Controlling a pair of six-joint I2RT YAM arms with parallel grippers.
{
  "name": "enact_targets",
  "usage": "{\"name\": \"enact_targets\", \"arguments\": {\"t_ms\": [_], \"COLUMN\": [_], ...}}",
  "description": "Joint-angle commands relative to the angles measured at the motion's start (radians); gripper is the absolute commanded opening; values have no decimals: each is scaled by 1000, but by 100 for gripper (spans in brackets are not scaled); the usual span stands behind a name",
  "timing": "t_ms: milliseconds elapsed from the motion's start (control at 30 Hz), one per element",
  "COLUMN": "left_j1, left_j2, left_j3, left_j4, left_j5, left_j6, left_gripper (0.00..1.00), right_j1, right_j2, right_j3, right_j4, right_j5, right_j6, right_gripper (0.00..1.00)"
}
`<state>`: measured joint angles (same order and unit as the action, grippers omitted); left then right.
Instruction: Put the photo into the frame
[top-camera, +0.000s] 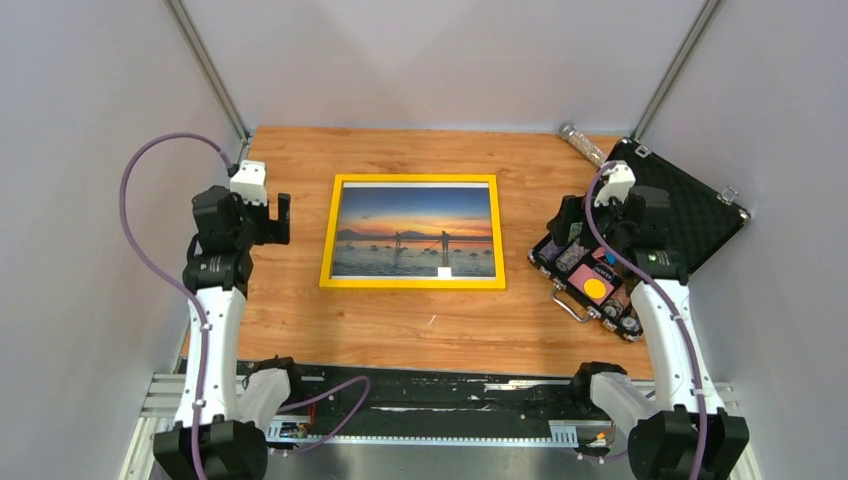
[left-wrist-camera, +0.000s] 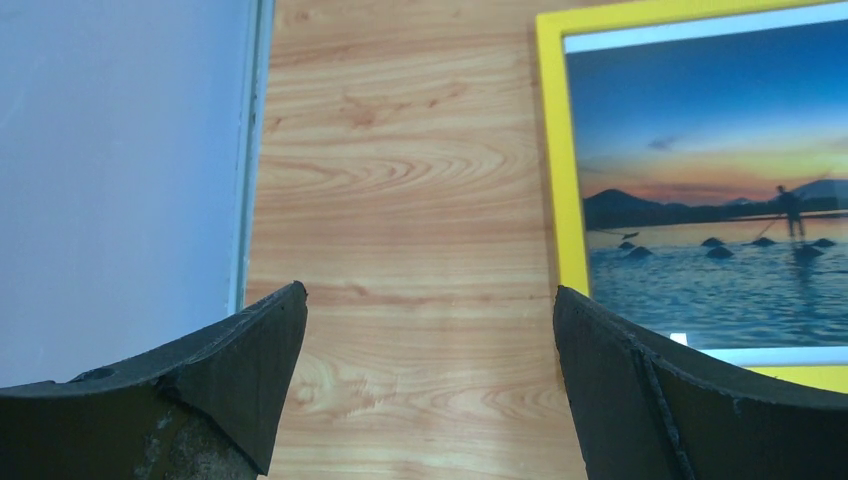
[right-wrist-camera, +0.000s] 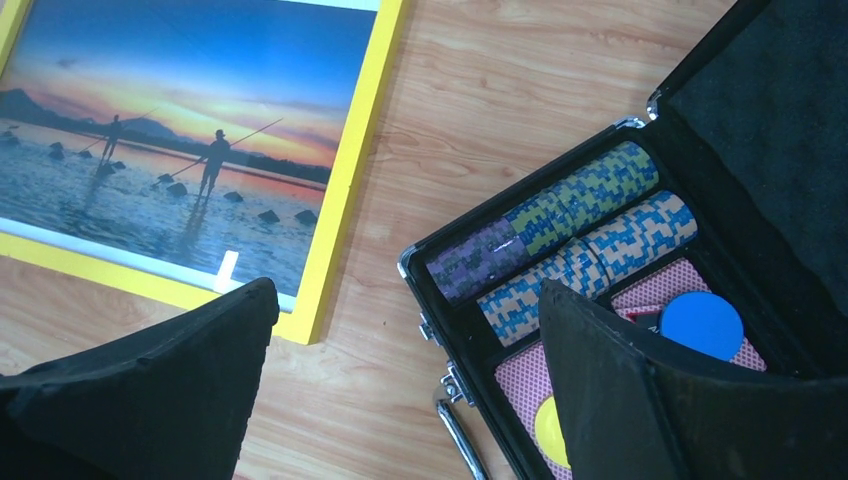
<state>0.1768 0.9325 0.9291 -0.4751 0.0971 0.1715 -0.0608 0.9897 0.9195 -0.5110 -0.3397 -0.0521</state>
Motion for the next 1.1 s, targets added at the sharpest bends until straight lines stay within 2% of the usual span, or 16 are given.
{"name": "enact_targets", "arguments": {"t_ms": [0,100,367,533,1067], "left_j1": [9,9,9,9,9], "left_j2": [-97,-144,-214,-252,-268], "left_j3": [1,-2,-58,-121,-142], "left_j4": [14,-2,-10,51,64], "left_j5": [113,163,237,200,112], "left_j6": [4,5,6,7,49], "left_gripper": [100,100,100,100,100], "right_j1": [-6,-8,-17,-17,-19], "right_j2": [-52,-85,-112,-114,-139], "right_j3": [-29,-48,-69,-83,-109], "right_j4": [29,31,53,66,75], "right_j5": [-49,-54,60,70,111], "right_j6": [9,7,-6,-20,-84], "right_gripper": [100,100,100,100,100]}}
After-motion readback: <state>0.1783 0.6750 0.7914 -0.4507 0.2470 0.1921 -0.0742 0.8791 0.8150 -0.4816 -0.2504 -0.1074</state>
